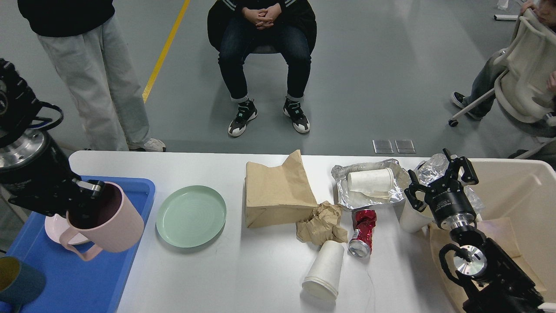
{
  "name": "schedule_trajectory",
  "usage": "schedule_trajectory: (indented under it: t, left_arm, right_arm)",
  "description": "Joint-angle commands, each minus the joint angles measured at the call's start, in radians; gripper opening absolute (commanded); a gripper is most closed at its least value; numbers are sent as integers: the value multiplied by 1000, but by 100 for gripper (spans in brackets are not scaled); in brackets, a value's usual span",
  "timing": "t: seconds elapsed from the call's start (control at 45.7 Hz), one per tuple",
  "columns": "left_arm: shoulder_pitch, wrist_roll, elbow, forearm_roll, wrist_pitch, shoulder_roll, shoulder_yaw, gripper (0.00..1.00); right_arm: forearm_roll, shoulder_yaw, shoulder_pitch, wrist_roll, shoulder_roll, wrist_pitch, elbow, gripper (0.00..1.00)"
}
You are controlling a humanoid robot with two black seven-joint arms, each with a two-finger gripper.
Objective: Tidy desktop
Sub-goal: 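Lift the pink mug and set it on the blue tray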
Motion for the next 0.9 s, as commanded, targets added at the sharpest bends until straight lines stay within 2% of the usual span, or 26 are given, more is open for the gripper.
schedule_trajectory:
  t: [0.0, 0.088, 0.175, 0.306, 0.416, 0.503, 0.744, 0.875]
  left_arm:
    - [126, -20, 72, 121, 81, 126, -5, 0]
    - [241, -23, 192, 167, 93, 213, -19, 0]
    - [347, -27, 289, 187, 93, 250, -57, 0]
    - [546, -26, 411, 194, 93, 252, -181, 0]
    - [691, -21, 464, 213, 112, 236, -272, 0]
    - [740, -18, 465, 220, 141, 221, -313, 0]
    - [833, -18, 485, 235, 234, 221, -320, 0]
    - [895, -18, 499, 272, 256, 230, -359, 0]
  right_arm:
    - [-1, 0, 0, 0, 0, 0, 2, 100]
    - [0, 0, 0, 0, 0, 0, 2, 100]
    - [-1, 0, 0, 0, 0, 0, 2, 100]
    - [-1, 0, 0, 0, 0, 0, 2, 100]
    - [0, 0, 0, 0, 0, 0, 2, 100]
    - [0, 0, 0, 0, 0, 0, 2, 100]
    - [-1, 0, 0, 0, 0, 0, 0, 100]
    - [-1, 0, 0, 0, 0, 0, 2, 100]
